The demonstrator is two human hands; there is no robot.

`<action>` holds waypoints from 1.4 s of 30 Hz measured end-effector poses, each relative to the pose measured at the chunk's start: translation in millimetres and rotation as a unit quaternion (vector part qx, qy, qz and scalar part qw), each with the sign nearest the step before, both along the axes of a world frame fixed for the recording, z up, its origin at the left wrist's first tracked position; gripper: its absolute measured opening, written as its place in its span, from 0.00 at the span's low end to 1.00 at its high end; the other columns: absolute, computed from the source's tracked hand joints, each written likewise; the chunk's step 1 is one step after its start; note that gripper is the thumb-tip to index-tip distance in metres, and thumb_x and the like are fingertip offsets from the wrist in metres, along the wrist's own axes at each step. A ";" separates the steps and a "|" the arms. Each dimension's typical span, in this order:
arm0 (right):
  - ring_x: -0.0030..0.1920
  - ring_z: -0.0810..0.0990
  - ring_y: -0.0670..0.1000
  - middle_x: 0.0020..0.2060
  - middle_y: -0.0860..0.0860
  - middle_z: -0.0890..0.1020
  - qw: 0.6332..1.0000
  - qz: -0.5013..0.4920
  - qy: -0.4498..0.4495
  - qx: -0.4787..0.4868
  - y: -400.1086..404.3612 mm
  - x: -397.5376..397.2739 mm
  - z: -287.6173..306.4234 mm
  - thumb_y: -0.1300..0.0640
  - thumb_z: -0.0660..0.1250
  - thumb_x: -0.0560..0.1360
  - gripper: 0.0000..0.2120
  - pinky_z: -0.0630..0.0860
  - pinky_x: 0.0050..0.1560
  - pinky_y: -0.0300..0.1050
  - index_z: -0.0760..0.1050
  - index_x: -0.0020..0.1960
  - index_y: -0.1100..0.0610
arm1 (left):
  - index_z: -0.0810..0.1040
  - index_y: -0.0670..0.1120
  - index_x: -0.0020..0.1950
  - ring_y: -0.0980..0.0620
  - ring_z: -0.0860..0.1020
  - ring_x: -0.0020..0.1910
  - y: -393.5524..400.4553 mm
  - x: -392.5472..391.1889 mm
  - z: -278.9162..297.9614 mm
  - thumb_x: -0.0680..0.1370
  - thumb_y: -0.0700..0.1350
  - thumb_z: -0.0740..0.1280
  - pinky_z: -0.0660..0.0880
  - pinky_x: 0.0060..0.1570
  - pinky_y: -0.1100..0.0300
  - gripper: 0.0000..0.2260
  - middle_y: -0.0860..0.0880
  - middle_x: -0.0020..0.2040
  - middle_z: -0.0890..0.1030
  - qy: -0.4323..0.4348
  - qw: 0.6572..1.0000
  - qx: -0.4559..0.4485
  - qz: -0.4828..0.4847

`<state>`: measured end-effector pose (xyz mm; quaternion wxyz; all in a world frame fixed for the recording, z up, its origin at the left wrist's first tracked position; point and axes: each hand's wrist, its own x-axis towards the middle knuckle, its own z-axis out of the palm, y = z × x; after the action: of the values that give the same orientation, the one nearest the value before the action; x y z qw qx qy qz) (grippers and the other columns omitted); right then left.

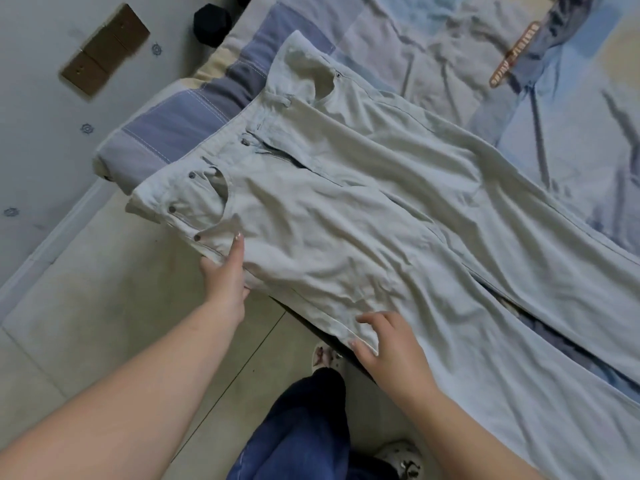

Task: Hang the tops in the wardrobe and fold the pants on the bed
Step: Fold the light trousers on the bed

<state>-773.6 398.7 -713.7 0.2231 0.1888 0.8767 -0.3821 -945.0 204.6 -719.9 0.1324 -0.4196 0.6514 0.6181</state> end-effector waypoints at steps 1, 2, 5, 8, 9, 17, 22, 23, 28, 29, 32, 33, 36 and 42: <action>0.63 0.68 0.43 0.60 0.42 0.72 1.000 0.001 -0.016 0.001 2.5 7.5 -0.3 0.46 0.65 0.76 0.18 0.64 0.53 0.33 0.71 0.65 0.47 | 0.67 0.51 0.61 0.54 0.79 0.51 6.6 9.9 -0.4 0.74 0.54 0.71 0.78 0.48 0.54 0.22 0.54 0.57 0.77 -0.008 1.000 0.000 -0.004; 0.63 0.69 0.44 0.61 0.43 0.72 0.999 -0.003 -0.037 -0.003 4.7 16.2 -0.1 0.46 0.65 0.76 0.19 0.65 0.54 0.34 0.71 0.65 0.47 | 0.65 0.50 0.65 0.53 0.78 0.52 11.9 19.6 -0.3 0.74 0.54 0.71 0.77 0.49 0.54 0.25 0.53 0.59 0.76 -0.016 1.000 -0.004 -0.010; 0.61 0.73 0.45 0.61 0.45 0.74 0.995 -0.054 -0.077 -0.046 1.3 32.9 2.8 0.45 0.65 0.76 0.20 0.70 0.59 0.39 0.71 0.66 0.48 | 0.57 0.50 0.75 0.50 0.74 0.61 19.6 36.4 1.5 0.75 0.51 0.70 0.75 0.59 0.49 0.33 0.51 0.70 0.69 -0.028 0.998 -0.026 -0.042; 0.56 0.76 0.43 0.57 0.43 0.78 0.963 -0.177 -0.102 -0.175 -16.0 34.7 13.7 0.47 0.66 0.76 0.20 0.71 0.54 0.37 0.73 0.66 0.51 | 0.52 0.56 0.77 0.50 0.71 0.63 17.7 43.6 12.1 0.76 0.50 0.70 0.74 0.62 0.49 0.36 0.52 0.74 0.63 -0.007 0.997 -0.045 -0.062; 0.55 0.76 0.42 0.54 0.42 0.78 0.946 -0.215 -0.110 -0.215 -23.9 31.6 16.8 0.47 0.65 0.76 0.18 0.71 0.54 0.36 0.74 0.65 0.51 | 0.52 0.56 0.78 0.50 0.70 0.65 16.5 42.0 16.1 0.76 0.51 0.69 0.73 0.63 0.48 0.35 0.52 0.75 0.62 -0.001 0.996 -0.056 -0.067; 0.50 0.79 0.48 0.55 0.53 0.79 0.606 -0.608 -0.213 -0.467 -68.5 -24.7 -2.9 0.48 0.67 0.77 0.21 0.76 0.47 0.45 0.72 0.65 0.57 | 0.73 0.51 0.46 0.56 0.73 0.43 -20.1 -22.3 19.4 0.76 0.56 0.67 0.74 0.45 0.59 0.10 0.56 0.44 0.75 -0.014 0.994 -0.096 -0.058; 0.50 0.79 0.52 0.56 0.56 0.78 0.513 -0.705 -0.205 -0.445 -86.9 -39.4 -31.7 0.45 0.66 0.76 0.26 0.77 0.50 0.50 0.67 0.69 0.58 | 0.76 0.50 0.55 0.55 0.79 0.48 -53.2 -67.1 10.3 0.75 0.56 0.70 0.78 0.45 0.57 0.14 0.53 0.51 0.79 -0.042 0.999 -0.010 -0.020; 0.51 0.80 0.53 0.55 0.56 0.78 0.499 -0.715 -0.202 -0.446 -94.1 -43.0 -35.1 0.46 0.66 0.76 0.25 0.78 0.49 0.50 0.68 0.67 0.59 | 0.76 0.50 0.54 0.55 0.80 0.49 -58.6 -72.1 6.0 0.75 0.54 0.70 0.78 0.43 0.58 0.12 0.52 0.51 0.80 -0.044 0.999 -0.001 -0.026; 0.48 0.81 0.51 0.49 0.54 0.80 0.453 -0.767 -0.141 -0.432 -111.7 -67.7 -38.0 0.53 0.65 0.79 0.07 0.79 0.50 0.50 0.73 0.48 0.57 | 0.76 0.49 0.42 0.57 0.80 0.41 -68.6 -74.4 -3.3 0.77 0.47 0.68 0.78 0.39 0.61 0.05 0.52 0.41 0.81 -0.031 0.998 -0.018 -0.044; 0.48 0.81 0.51 0.47 0.54 0.80 0.446 -0.776 -0.135 -0.425 -113.7 -68.2 -36.3 0.55 0.64 0.79 0.05 0.79 0.50 0.50 0.73 0.48 0.57 | 0.75 0.49 0.41 0.56 0.80 0.40 -71.7 -73.3 -4.1 0.77 0.46 0.68 0.78 0.40 0.61 0.06 0.51 0.40 0.80 -0.027 0.998 -0.025 -0.047; 0.48 0.81 0.52 0.45 0.54 0.81 0.442 -0.779 -0.142 -0.421 -125.5 -61.9 -26.1 0.59 0.64 0.79 0.04 0.78 0.50 0.50 0.74 0.47 0.59 | 0.72 0.45 0.40 0.54 0.79 0.38 -85.6 -68.0 -1.4 0.78 0.42 0.66 0.79 0.42 0.60 0.07 0.47 0.42 0.78 -0.023 0.998 -0.043 -0.049; 0.47 0.81 0.52 0.45 0.55 0.81 0.443 -0.777 -0.148 -0.422 -128.5 -58.5 -22.2 0.60 0.63 0.79 0.04 0.78 0.50 0.51 0.74 0.47 0.59 | 0.72 0.44 0.42 0.53 0.79 0.39 -90.0 -65.0 -0.2 0.78 0.40 0.64 0.80 0.43 0.59 0.05 0.45 0.44 0.79 -0.020 0.998 -0.046 -0.047; 0.47 0.81 0.52 0.45 0.56 0.80 0.444 -0.781 -0.144 -0.416 -126.4 -57.3 -9.2 0.62 0.63 0.78 0.02 0.78 0.50 0.52 0.74 0.48 0.61 | 0.71 0.42 0.49 0.50 0.80 0.42 -92.6 -64.7 11.2 0.78 0.37 0.63 0.80 0.47 0.55 0.02 0.41 0.50 0.78 -0.003 0.999 -0.031 -0.034; 0.53 0.79 0.53 0.49 0.53 0.80 0.391 -0.818 -0.026 -0.421 -104.1 -65.2 12.8 0.55 0.63 0.79 0.11 0.76 0.59 0.53 0.71 0.59 0.57 | 0.77 0.44 0.55 0.50 0.82 0.44 -74.5 -71.8 40.0 0.78 0.43 0.68 0.81 0.41 0.55 0.08 0.45 0.50 0.82 0.004 0.998 0.048 0.040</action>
<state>-838.8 294.6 -700.9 -0.1231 0.7070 0.0221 -0.6961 -1016.9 130.1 -680.0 0.1251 -0.4364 0.6043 0.6548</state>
